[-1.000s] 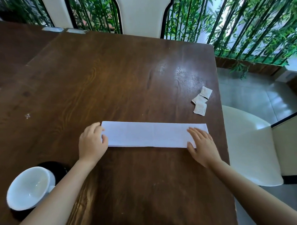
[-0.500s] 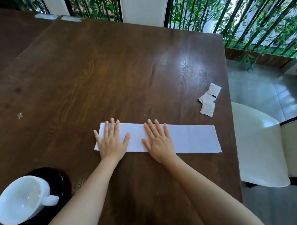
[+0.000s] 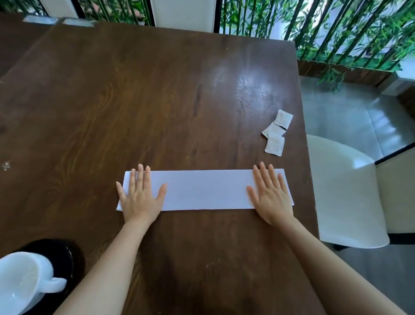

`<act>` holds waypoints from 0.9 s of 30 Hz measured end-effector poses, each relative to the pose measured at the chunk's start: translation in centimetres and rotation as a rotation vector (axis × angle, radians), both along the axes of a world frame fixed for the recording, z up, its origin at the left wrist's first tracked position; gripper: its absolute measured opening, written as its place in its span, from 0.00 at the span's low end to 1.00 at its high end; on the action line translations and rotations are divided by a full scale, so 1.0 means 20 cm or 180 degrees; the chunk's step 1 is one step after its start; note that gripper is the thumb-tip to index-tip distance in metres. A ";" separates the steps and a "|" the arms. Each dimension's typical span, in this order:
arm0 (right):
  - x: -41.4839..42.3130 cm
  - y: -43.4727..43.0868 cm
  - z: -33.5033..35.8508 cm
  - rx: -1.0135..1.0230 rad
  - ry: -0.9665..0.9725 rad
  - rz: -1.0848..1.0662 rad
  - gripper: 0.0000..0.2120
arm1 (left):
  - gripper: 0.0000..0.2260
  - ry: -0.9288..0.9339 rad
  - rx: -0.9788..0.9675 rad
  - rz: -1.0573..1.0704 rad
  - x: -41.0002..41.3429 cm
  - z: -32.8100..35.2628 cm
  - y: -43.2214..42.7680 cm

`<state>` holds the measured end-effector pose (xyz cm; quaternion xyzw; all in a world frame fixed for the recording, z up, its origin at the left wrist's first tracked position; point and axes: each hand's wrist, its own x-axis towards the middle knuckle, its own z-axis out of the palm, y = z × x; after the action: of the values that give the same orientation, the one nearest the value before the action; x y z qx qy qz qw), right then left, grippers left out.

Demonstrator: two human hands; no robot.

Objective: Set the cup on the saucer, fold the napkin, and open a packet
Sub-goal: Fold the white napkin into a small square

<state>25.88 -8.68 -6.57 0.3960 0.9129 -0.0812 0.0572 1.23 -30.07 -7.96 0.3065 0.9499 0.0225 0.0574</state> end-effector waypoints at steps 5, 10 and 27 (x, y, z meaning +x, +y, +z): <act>0.09 0.06 0.08 -0.0023 0.0376 -0.0863 0.26 | 0.34 -0.0161 -0.0220 0.0002 -0.02 0.01 0.01; 0.11 0.09 0.17 -0.0391 0.0818 -0.1470 0.22 | 0.28 -0.0075 -0.0034 -0.0290 0.13 0.07 0.08; 0.06 0.17 0.45 -0.2065 0.1629 -0.1936 0.03 | 0.28 -0.0732 0.0021 -0.0906 0.46 0.09 0.18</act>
<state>27.02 -5.32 2.47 0.5730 0.6689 -0.4677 -0.0744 10.51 -26.42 -6.21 0.4334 0.8840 0.0522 0.1672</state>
